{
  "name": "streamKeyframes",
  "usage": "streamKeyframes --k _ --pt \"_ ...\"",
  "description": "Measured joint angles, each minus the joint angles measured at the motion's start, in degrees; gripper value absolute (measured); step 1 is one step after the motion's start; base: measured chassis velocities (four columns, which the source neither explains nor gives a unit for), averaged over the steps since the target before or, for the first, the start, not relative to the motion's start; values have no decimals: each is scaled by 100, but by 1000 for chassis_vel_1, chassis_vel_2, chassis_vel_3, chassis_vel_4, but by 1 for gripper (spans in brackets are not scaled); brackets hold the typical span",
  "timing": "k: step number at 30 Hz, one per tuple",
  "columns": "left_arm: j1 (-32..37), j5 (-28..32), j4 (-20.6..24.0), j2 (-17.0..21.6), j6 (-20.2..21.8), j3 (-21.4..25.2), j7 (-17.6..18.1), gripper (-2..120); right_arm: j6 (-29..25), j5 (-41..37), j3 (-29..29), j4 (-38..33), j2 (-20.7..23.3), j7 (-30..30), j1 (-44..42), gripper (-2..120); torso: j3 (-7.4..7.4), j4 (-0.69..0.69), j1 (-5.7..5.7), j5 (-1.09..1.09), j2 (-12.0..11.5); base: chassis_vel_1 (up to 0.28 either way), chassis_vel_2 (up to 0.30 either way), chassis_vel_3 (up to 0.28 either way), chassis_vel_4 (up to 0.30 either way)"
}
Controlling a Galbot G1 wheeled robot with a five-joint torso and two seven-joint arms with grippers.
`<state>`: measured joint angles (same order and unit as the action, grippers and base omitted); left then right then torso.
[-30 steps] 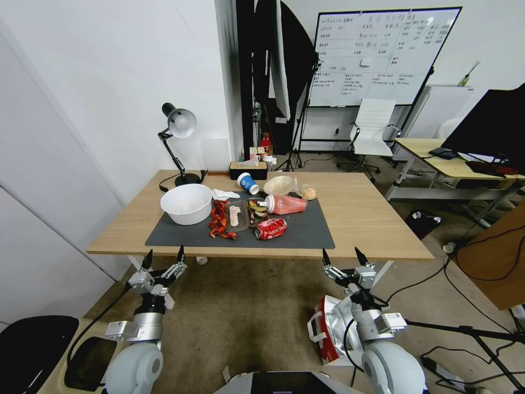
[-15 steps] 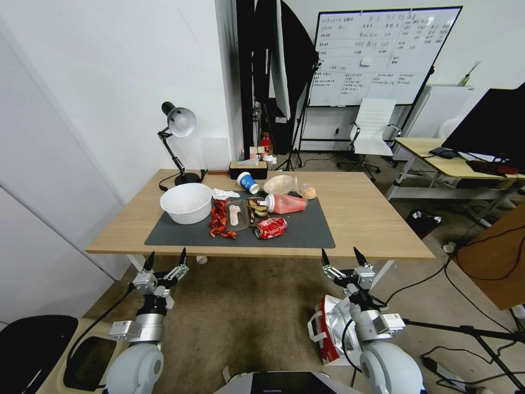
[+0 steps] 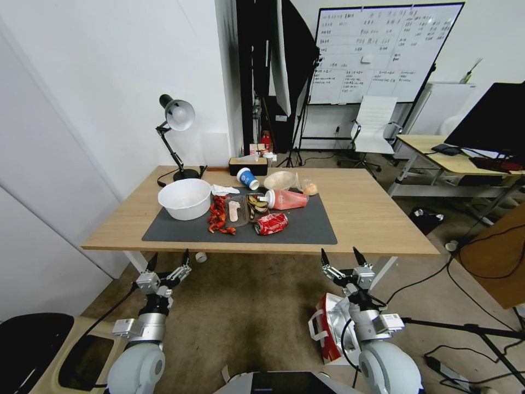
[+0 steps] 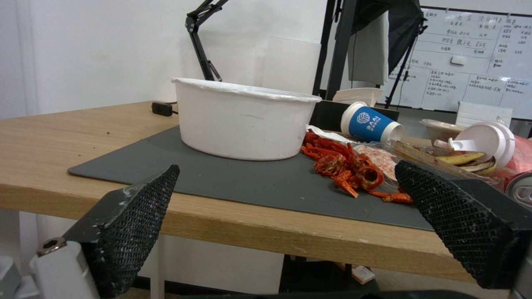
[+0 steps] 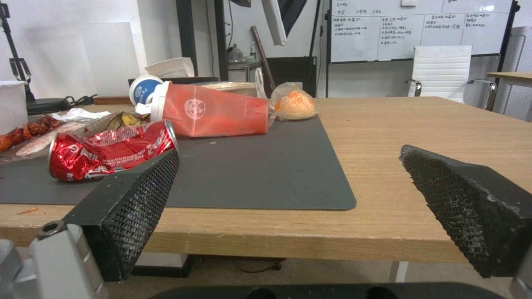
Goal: Pick up the food delivery bag from the floor and place it on the table.
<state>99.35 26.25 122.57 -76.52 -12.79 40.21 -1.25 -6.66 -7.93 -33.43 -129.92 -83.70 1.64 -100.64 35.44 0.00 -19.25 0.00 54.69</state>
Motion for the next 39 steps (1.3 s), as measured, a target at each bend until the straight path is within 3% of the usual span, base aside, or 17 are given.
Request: streamKeyframes --k 39 --pt "89 -49 76 8 15 5 -67 100 101 -8 -40 -23 -87 -129 -27 100 -587 0 434 0 -1022 0 0 0 0"
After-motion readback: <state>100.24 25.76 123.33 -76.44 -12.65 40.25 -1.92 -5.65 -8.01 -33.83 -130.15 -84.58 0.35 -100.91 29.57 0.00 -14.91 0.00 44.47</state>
